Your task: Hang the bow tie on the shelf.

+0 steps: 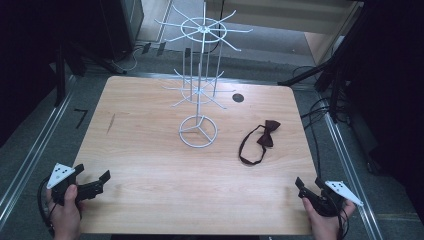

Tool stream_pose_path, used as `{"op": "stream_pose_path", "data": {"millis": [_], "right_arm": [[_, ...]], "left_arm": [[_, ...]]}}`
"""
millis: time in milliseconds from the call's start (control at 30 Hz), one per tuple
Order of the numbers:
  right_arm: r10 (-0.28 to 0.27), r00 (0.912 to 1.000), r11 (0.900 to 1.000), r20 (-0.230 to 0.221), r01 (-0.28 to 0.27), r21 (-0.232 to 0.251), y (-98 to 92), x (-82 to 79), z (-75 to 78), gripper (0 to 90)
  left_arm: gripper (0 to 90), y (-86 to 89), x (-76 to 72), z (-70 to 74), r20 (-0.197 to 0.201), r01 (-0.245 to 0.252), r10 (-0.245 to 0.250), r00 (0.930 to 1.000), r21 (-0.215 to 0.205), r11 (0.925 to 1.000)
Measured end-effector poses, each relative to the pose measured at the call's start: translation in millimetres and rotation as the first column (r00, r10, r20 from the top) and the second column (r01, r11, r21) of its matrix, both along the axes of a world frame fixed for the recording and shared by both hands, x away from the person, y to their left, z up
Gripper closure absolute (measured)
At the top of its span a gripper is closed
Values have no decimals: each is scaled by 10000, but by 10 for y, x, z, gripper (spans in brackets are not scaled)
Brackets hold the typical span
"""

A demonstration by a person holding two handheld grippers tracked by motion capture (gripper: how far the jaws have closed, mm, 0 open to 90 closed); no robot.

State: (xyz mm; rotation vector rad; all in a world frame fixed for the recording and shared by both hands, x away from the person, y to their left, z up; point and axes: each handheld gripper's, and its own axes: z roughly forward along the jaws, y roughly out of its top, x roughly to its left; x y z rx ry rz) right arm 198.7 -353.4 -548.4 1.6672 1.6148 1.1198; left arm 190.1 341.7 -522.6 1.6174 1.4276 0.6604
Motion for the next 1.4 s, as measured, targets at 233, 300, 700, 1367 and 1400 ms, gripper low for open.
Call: {"op": "stream_pose_path", "data": {"millis": [233, 300, 700, 1367, 1400], "right_arm": [[859, 9963, 9959, -88, -857, 276, 159, 140, 181, 173], [976, 9951, 9950, -153, -972, 232, 196, 165, 218, 159], [1656, 9796, 9857, -1138, -1681, -126, 458, 549, 386, 13], [2077, 9343, 9681, -2897, -2388, -760, 911, 1273, 691, 0], [2093, 9312, 9653, -2984, -2454, -887, 966, 1353, 709, 0]], "left_arm": [[15, 5, -2, 0, -3, -5, 5, 10000, -36, 10000], [15, 2, 1, 1, -57, 3, -3, 10000, -62, 10000], [15, 3, 4, 0, -69, 28, -29, 10000, -71, 10000], [15, 33, 7, -4, -92, 74, -77, 9999, -312, 9995], [15, 31, 9, -4, -110, 58, -61, 9999, -295, 9995]]}}
